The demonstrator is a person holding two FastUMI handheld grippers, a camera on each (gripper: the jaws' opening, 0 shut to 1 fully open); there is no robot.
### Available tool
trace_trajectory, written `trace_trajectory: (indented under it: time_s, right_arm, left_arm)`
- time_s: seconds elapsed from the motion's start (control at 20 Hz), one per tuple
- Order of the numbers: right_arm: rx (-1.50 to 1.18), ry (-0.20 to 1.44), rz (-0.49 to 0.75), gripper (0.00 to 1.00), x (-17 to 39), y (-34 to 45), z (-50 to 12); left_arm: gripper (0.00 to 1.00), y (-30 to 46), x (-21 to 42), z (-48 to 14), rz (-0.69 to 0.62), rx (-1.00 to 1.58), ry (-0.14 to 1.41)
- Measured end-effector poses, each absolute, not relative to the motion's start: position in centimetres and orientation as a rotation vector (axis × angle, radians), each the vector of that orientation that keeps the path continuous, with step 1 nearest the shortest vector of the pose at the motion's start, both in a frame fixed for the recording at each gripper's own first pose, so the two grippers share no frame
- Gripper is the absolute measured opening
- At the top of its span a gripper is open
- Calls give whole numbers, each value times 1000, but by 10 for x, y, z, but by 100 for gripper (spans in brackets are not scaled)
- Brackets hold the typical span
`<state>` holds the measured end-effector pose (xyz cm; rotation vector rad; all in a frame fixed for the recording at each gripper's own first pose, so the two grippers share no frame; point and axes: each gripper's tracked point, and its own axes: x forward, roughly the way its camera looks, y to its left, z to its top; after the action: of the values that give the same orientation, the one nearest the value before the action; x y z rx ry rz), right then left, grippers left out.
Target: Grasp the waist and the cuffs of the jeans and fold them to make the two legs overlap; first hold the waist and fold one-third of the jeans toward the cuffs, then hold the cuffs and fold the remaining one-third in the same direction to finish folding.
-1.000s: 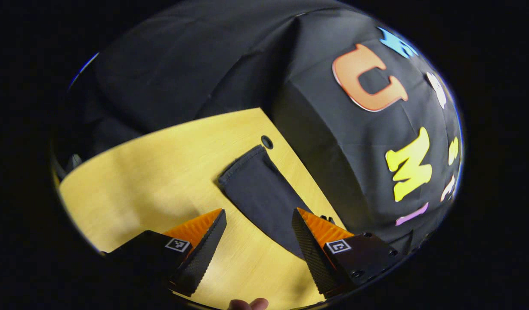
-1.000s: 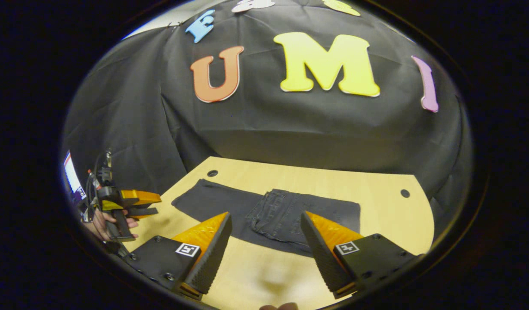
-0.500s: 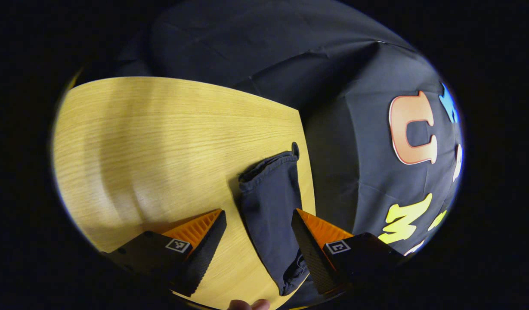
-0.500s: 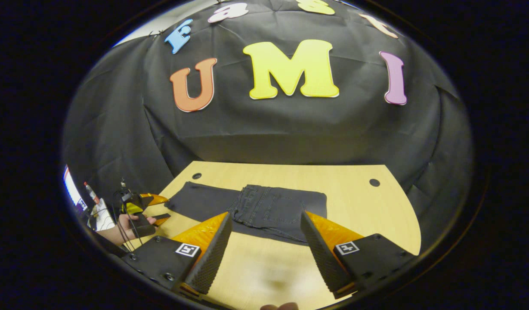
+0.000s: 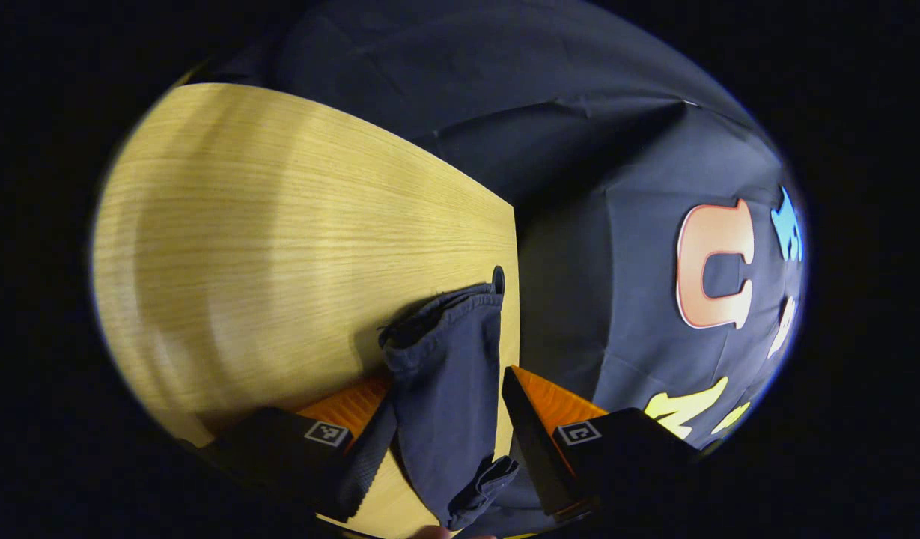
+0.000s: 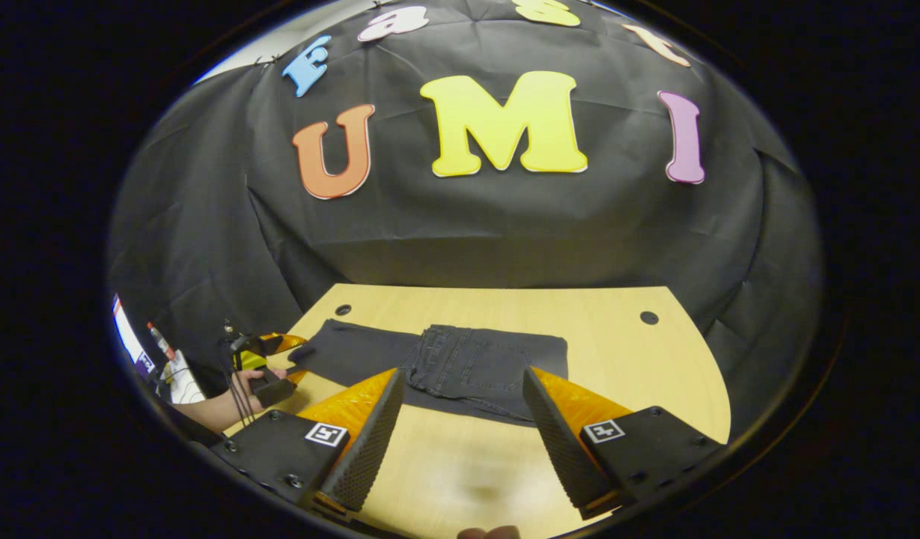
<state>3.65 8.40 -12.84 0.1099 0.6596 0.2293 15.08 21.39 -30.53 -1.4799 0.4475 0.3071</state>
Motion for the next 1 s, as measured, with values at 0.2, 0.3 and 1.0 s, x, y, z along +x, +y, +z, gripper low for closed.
trace_trajectory:
  time_s: [0.2, 0.3, 1.0]
  right_arm:
    - [130, 667, 172, 93, 21, 64, -131]
    - [140, 671, 146, 98, 12, 54, -133]
    - [109, 528, 43, 98, -36, -12, -92]
  left_arm:
    - [56, 211, 153, -310, 307, -1489, 442]
    - [42, 213, 151, -316, 337, -1467, 449]
    - [11, 114, 176, -175, 35, -837, 429]
